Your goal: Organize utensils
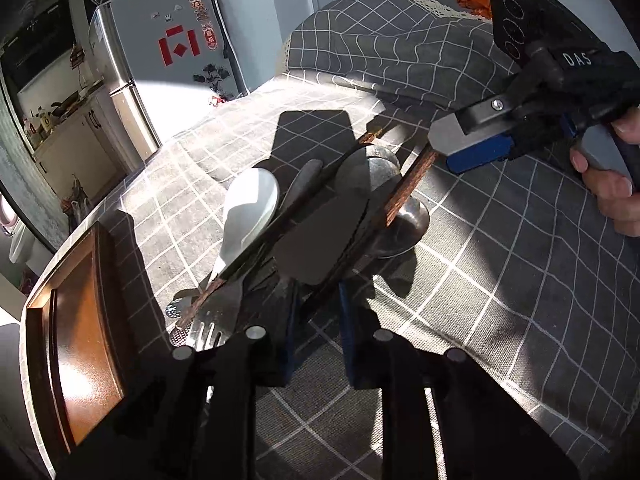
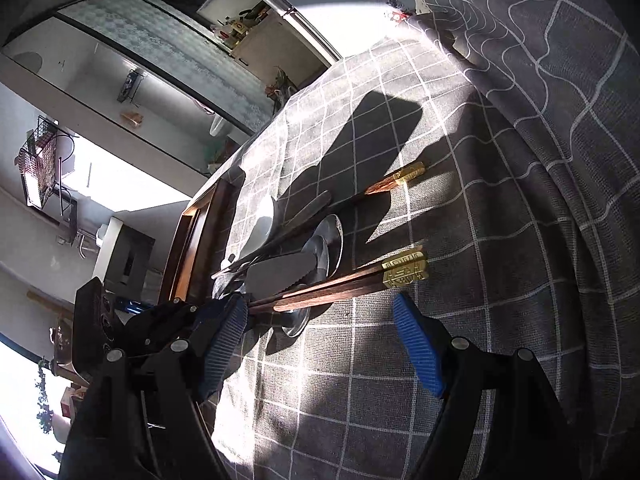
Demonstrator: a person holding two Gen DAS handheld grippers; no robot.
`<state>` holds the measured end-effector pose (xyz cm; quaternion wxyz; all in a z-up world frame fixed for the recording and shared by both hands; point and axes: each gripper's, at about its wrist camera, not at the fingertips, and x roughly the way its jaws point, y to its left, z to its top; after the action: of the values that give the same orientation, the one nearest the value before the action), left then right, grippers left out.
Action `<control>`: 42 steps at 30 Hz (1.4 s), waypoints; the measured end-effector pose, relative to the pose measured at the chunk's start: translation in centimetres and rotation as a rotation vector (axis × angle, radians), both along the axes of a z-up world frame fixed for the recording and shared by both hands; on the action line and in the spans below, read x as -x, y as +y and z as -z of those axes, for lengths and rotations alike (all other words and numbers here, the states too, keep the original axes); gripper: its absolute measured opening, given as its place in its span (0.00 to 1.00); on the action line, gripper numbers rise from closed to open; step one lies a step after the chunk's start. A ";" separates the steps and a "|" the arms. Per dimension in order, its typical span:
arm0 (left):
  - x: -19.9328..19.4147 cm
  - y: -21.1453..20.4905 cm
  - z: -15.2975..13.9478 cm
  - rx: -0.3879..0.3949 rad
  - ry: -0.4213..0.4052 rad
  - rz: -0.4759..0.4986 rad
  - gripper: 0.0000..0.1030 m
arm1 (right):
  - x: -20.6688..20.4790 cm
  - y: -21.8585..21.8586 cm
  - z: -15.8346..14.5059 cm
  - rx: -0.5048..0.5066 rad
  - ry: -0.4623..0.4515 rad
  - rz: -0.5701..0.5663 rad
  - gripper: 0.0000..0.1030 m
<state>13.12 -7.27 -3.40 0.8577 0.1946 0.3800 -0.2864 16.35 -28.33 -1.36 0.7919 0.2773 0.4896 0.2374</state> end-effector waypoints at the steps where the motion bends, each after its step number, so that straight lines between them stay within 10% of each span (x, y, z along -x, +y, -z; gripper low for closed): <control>1: 0.2 -0.1 -0.1 0.003 0.002 0.003 0.10 | 0.0 0.4 -0.1 -0.004 -0.002 -0.002 0.74; 20: 3.6 -0.1 -2.6 0.140 0.002 -0.003 0.06 | 0.0 4.7 -1.7 -0.033 -0.040 -0.038 0.69; 28: 5.7 1.1 -4.2 0.170 -0.035 -0.017 0.06 | -1.1 5.8 -1.2 -0.042 -0.020 -0.009 0.19; 42: 6.4 11.9 -5.5 0.191 -0.078 -0.317 0.06 | -5.8 21.0 -4.2 0.039 -0.046 -0.227 0.15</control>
<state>6.74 4.60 2.14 0.9208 0.0611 0.3433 -0.1748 22.12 -7.31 2.85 0.7762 0.1991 0.5041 0.3223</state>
